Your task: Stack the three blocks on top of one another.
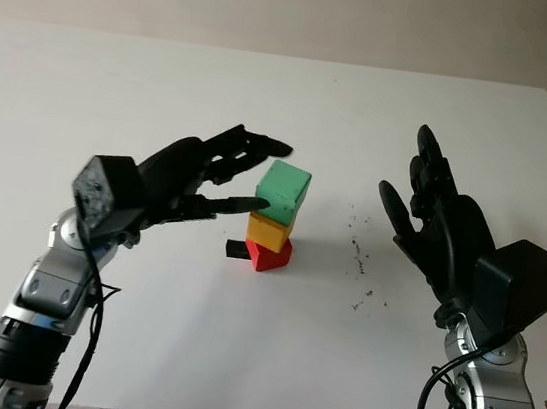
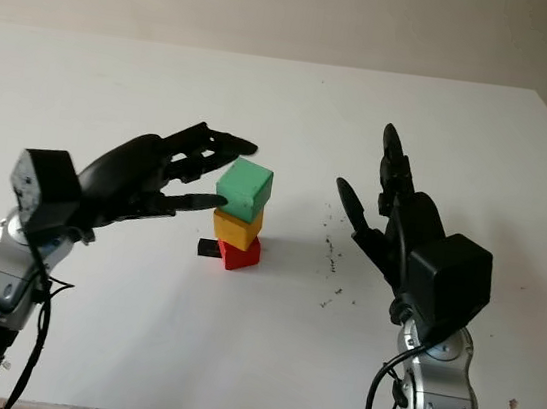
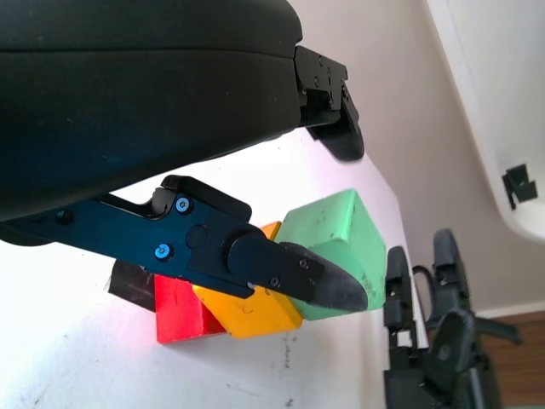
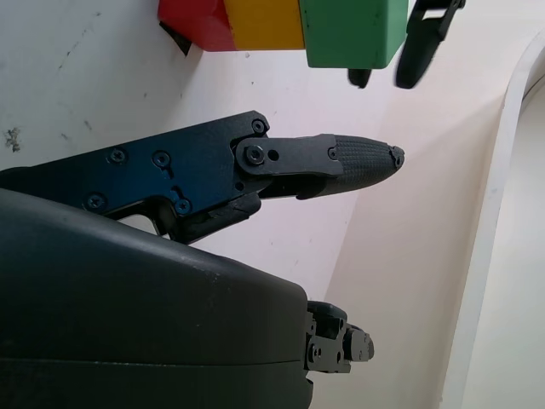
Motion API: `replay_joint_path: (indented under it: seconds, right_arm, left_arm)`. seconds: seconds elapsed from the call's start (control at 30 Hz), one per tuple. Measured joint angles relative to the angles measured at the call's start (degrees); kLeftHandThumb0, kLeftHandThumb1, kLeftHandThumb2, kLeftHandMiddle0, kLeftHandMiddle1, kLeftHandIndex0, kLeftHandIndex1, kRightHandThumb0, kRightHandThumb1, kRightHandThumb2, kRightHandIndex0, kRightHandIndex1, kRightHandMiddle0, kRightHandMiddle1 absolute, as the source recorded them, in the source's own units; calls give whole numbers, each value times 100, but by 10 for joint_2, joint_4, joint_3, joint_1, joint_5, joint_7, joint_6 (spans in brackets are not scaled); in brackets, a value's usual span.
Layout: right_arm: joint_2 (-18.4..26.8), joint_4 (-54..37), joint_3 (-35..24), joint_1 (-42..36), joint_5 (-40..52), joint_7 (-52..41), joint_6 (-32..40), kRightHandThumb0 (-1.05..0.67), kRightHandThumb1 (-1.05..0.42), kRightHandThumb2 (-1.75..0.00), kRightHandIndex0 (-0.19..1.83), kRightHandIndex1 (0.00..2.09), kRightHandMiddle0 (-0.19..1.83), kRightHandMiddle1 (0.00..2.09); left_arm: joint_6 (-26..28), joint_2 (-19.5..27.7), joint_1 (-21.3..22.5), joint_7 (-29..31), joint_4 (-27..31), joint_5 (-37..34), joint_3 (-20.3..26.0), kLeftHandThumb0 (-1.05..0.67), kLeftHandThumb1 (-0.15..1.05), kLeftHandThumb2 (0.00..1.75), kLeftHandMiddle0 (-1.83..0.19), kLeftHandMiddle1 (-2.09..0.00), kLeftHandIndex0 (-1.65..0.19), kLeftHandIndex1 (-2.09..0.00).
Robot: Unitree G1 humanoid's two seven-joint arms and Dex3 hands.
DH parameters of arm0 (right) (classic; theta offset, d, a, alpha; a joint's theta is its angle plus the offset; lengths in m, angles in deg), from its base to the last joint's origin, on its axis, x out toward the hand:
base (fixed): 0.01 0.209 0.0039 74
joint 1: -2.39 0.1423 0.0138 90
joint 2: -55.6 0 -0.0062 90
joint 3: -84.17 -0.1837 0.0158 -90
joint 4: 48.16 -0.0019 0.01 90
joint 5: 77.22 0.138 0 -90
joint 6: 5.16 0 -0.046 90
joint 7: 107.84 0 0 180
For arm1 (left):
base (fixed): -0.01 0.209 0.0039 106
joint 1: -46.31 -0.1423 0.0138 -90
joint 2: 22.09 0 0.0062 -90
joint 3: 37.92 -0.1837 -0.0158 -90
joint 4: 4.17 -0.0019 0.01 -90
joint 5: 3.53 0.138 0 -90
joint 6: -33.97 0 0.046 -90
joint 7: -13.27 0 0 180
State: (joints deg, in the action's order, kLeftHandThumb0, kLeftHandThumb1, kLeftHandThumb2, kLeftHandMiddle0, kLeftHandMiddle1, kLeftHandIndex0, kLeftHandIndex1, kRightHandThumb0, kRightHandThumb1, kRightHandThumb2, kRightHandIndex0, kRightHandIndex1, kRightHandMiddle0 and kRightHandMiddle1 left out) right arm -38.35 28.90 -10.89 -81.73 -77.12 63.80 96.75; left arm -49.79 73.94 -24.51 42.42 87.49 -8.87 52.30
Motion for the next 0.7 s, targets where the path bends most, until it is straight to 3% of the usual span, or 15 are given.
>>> replay_joint_path:
  seconds: [0.27,0.4,0.5,0.6,0.7]
  right_arm:
    - [-1,10,2,5,-1,6,12,-67,-105,-32,-10,5,-3,6]
    - [-2,19,9,13,-7,10,12,-69,-105,-33,-9,6,-2,6]
    - [-2,30,12,22,-18,15,11,-68,-105,-33,-9,6,-2,5]
    - [-4,38,14,26,-17,17,9,-66,-105,-33,-9,6,-4,5]
    - [-11,42,14,27,-13,18,9,-66,-105,-34,-9,6,-3,5]
  left_arm:
    - [31,-20,-56,-44,64,-82,74,-67,105,28,6,-4,10,-5]
    - [21,-53,-74,-79,71,-123,109,-80,105,38,11,-4,15,-4]
    - [-11,-73,-86,-126,73,-106,122,-78,105,43,14,-3,18,-4]
    - [-70,-75,-105,-164,55,-39,118,-72,105,59,19,0,19,0]
    - [-95,-75,-128,-180,35,2,110,-71,105,62,19,0,19,0]
